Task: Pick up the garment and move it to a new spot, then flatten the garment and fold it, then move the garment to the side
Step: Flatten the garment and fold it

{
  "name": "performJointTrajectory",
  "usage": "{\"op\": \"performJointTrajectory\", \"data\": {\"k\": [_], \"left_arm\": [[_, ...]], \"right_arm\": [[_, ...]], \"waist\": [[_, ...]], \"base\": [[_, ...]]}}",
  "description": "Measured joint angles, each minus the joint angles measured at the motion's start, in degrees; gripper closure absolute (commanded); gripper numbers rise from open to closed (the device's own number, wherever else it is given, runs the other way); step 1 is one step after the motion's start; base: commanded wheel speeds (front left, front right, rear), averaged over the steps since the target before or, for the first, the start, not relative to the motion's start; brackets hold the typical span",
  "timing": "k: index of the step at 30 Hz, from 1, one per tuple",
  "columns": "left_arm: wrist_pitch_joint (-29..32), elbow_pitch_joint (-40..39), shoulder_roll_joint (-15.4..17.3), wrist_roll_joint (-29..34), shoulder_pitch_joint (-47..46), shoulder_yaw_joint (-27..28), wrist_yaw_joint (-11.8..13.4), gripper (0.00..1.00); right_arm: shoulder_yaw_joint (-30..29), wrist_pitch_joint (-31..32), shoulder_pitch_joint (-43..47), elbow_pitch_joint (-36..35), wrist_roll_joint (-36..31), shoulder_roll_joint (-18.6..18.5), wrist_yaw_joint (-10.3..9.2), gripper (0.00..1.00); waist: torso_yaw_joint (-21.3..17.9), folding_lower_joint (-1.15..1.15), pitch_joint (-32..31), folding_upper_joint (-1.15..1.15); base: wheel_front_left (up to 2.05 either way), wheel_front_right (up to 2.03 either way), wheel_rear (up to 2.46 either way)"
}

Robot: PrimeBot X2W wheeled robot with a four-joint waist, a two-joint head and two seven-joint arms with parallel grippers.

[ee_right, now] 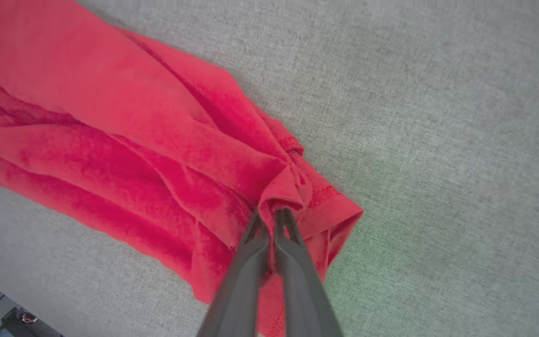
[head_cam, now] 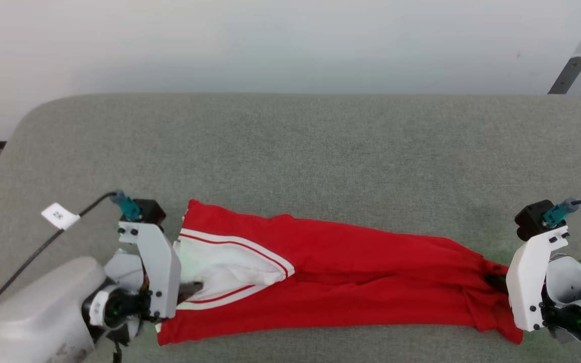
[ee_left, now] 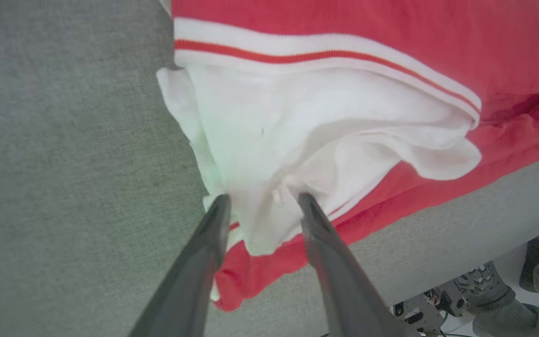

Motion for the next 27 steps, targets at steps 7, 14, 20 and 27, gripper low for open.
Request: {"op": "performJointTrajectory", "data": {"k": [7,14,20,27], "left_arm": [[-3.04,1.12,0.32,1.23,-0.43,0.53,-1.11,0.0],[-13.38,-2.07,1.89,4.47,2.81,1.76,-0.96,0.0],[-25.8,-4.85,2.9,7.16,7.07,4.08,0.41,0.0],[-41.33,-6.75,3.52,11.11,12.28,6.69,3.74,0.0]], "right_arm": [[-1.52,-0.64,-0.08,0.29,-0.31,1.09,0.0,0.0],[-5.33,-1.25,2.82,-0.3,0.23,2.38,0.0,0.0],[-10.24,-0.24,6.09,-0.04,-1.29,3.31,0.0,0.0],[-15.46,3.1,8.63,1.31,-3.64,4.75,-0.01,0.0]], "waist": [[0.39,0.0,-2.59,0.0],[1.07,0.0,-6.23,0.0],[2.24,0.0,-8.49,0.0],[4.03,0.0,-9.91,0.0]], "base": [[0.0,0.0,0.0],[0.0,0.0,0.0],[0.0,0.0,0.0],[0.0,0.0,0.0]]}}
